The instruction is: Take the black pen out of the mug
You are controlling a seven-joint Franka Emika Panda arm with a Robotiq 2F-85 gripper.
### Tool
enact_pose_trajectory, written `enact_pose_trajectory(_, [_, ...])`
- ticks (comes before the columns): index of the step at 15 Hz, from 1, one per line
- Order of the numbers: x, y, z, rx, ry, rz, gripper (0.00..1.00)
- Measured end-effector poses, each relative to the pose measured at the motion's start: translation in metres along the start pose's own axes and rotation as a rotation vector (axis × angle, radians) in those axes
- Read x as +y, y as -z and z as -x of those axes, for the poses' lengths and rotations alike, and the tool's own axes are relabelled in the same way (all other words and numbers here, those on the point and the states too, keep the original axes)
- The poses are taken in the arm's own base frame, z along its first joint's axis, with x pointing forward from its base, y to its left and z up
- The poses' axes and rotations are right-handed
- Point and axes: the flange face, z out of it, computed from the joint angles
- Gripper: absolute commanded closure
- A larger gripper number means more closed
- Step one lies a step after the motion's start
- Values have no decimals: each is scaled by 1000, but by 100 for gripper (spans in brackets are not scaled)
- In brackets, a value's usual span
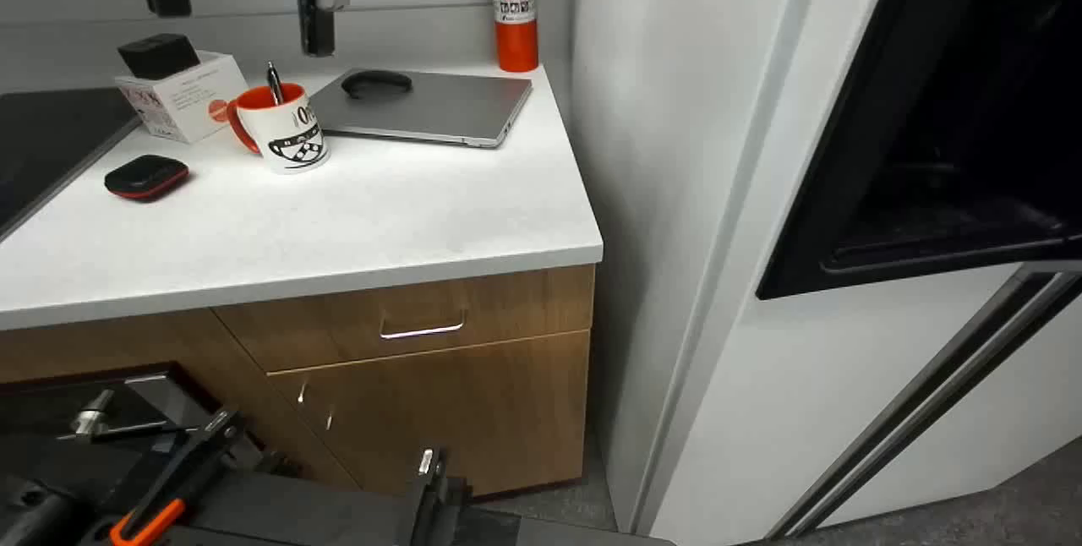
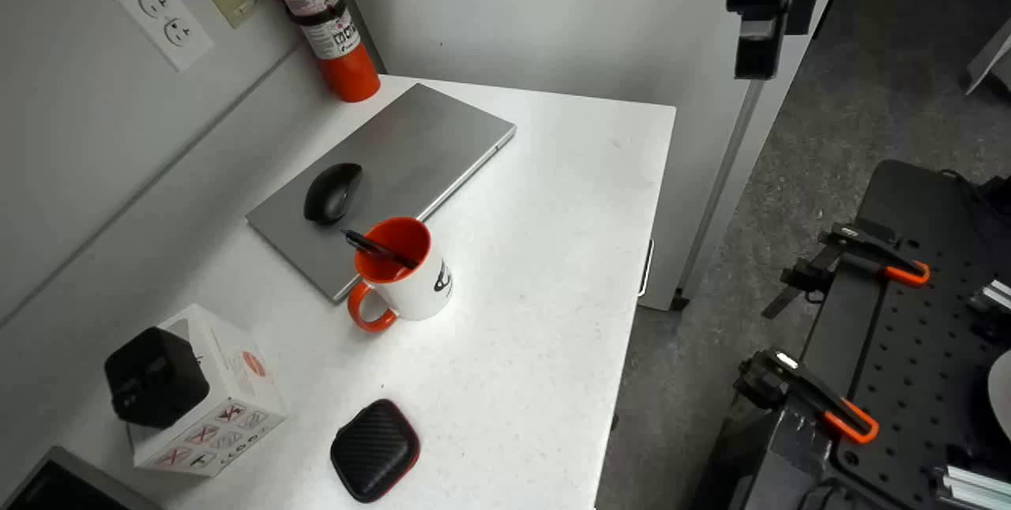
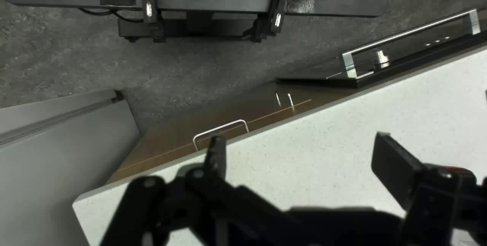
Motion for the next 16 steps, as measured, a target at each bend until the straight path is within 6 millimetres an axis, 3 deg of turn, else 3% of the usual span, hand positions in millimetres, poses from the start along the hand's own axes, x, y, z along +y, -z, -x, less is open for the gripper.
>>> enact_pose_trajectory(7, [-1, 0, -1, 5, 2, 3, 0])
enact_pose_trajectory(9, [-10, 1, -11, 59, 43, 18, 0])
enact_pose_trajectory(16, [-95, -29, -80, 235, 260, 33, 0])
